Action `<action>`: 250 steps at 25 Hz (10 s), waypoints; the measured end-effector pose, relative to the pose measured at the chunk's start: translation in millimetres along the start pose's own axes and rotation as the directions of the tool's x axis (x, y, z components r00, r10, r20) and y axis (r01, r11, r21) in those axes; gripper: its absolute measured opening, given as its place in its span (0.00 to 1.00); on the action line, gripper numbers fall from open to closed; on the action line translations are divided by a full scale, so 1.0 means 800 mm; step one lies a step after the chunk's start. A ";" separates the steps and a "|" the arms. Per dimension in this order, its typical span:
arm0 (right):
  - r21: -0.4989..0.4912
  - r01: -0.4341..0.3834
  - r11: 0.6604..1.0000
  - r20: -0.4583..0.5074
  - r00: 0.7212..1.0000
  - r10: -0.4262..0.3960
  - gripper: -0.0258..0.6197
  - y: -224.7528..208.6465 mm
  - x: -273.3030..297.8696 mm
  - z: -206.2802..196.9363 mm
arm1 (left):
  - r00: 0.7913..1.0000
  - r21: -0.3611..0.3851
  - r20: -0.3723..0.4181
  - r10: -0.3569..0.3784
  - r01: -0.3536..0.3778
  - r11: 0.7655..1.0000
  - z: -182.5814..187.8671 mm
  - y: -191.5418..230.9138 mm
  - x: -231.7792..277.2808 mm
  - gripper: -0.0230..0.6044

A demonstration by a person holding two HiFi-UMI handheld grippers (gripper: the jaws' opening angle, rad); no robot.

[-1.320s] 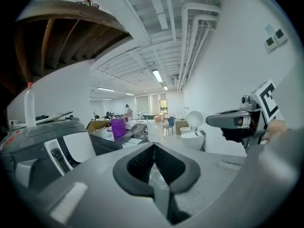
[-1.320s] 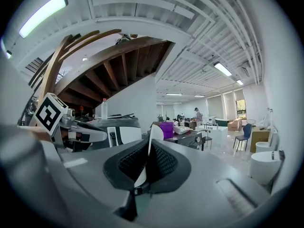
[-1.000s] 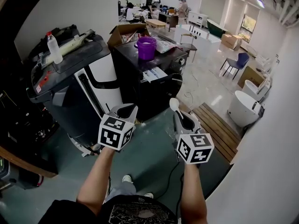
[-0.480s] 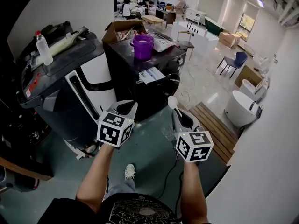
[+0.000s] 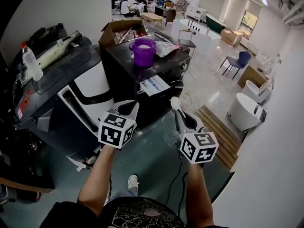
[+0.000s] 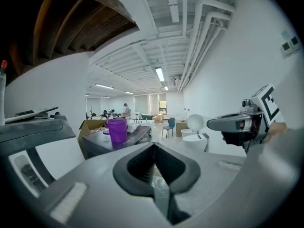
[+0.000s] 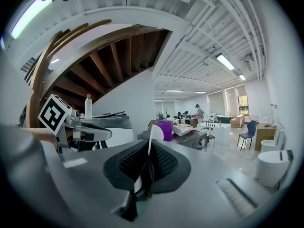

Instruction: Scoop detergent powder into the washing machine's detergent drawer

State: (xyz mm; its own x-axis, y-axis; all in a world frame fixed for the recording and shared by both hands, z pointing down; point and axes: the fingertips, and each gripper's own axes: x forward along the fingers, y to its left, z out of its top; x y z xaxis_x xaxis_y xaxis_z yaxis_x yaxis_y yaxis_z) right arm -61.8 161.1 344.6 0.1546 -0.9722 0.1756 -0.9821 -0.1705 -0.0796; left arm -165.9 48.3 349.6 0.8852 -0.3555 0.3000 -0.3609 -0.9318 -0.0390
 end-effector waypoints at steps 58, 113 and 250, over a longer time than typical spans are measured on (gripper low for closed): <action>-0.012 -0.035 0.999 -0.004 0.999 0.035 0.09 -0.089 0.317 0.044 | 1.000 -0.013 0.004 0.001 -0.001 1.000 0.030 0.210 0.249 0.04; -0.242 -0.710 0.662 -0.326 0.702 0.634 0.09 -0.155 0.609 0.127 | 0.872 -0.141 -0.070 0.485 -0.490 0.860 0.088 0.315 0.374 0.04; -0.170 -0.826 0.537 -0.941 0.298 0.161 0.09 -0.087 0.729 -0.001 | 0.935 -0.140 -0.077 0.346 -0.353 0.925 0.047 0.397 0.411 0.04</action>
State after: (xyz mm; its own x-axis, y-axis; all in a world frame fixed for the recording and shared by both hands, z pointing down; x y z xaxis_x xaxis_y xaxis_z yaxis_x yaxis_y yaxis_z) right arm 96.6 -393.7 453.7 -0.2134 -0.1663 0.9627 -0.6732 0.7392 -0.0215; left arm 21.8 -367.1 400.5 0.6804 -0.6488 0.3406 -0.6879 -0.7258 -0.0083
